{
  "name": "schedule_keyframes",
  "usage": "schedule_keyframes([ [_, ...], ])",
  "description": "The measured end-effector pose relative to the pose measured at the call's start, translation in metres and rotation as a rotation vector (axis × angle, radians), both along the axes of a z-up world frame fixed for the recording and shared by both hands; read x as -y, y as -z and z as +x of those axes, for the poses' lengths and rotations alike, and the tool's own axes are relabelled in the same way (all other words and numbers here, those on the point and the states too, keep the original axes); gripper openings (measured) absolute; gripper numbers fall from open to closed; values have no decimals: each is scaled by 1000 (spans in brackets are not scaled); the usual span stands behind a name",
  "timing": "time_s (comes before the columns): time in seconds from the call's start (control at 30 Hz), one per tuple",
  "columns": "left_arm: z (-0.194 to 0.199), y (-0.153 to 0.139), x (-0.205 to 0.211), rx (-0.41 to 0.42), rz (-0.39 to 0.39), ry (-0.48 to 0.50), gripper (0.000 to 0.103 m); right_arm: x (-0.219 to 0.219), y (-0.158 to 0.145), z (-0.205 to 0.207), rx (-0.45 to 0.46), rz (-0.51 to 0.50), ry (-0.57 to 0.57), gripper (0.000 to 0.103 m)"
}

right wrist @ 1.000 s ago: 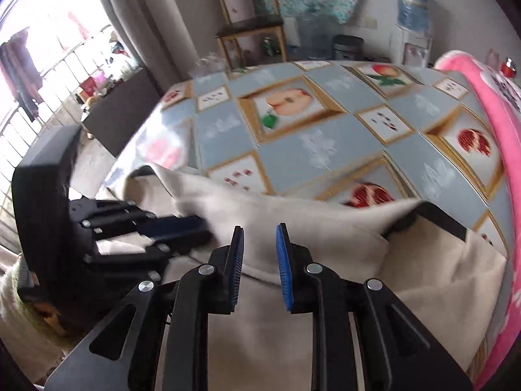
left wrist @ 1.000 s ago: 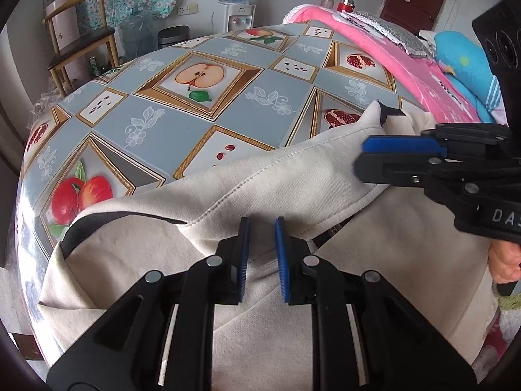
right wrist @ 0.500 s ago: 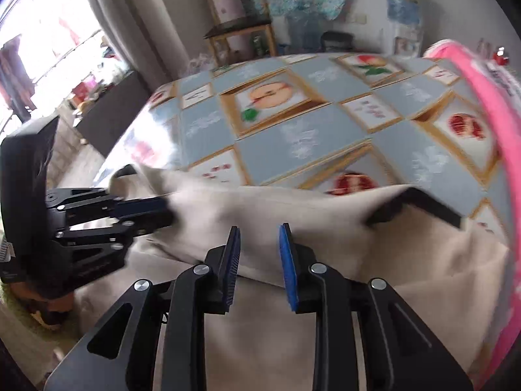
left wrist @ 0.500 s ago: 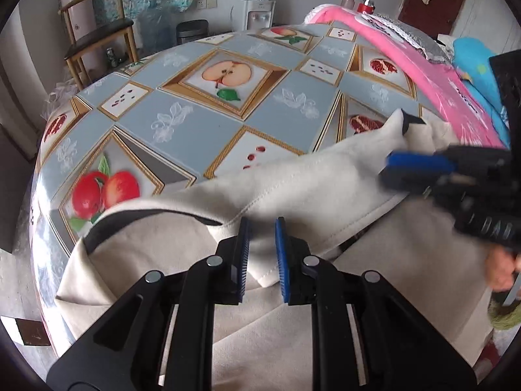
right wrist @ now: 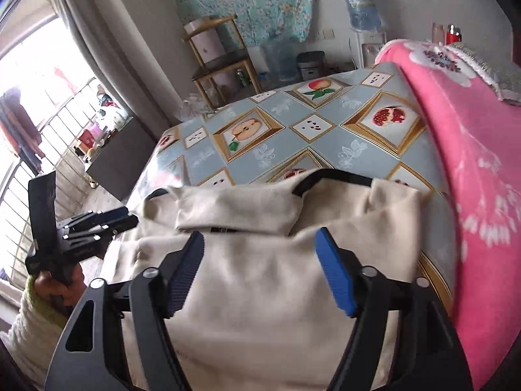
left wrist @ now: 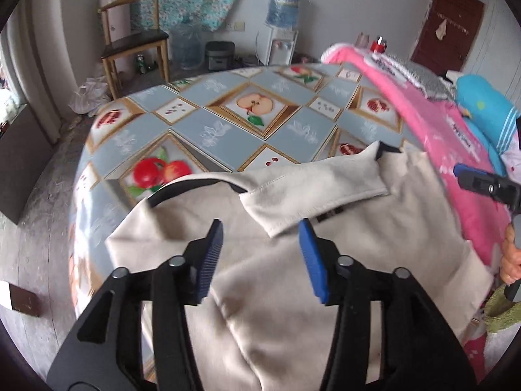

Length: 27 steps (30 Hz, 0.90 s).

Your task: Fold large clothes

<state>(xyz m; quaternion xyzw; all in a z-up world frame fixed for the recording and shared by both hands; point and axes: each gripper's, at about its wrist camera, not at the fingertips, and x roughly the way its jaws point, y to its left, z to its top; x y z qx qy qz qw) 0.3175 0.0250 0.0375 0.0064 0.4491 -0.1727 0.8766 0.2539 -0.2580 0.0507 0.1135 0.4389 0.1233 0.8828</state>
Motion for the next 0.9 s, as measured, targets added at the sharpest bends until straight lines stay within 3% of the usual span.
schedule_keyframes([
  [0.03, -16, -8, -6, 10, -11, -12, 63, 1, -4, -15, 5, -6, -4, 75],
  [0.13, -61, -19, -20, 19, -13, -51, 74, -1, -9, -59, -1, -21, -12, 81],
  [0.27, -114, -12, -37, -16, -32, -117, 81, -20, 6, -104, -56, -73, -26, 81],
  [0.43, -157, 24, -37, -114, -15, -199, 83, -51, 40, -137, -162, -152, -45, 81],
  [0.7, -175, 72, -20, -217, 79, -257, 83, -79, 79, -144, -231, -291, -47, 81],
  [0.9, -176, 79, -8, -205, 155, -250, 86, -75, 95, -143, -252, -275, -22, 83],
])
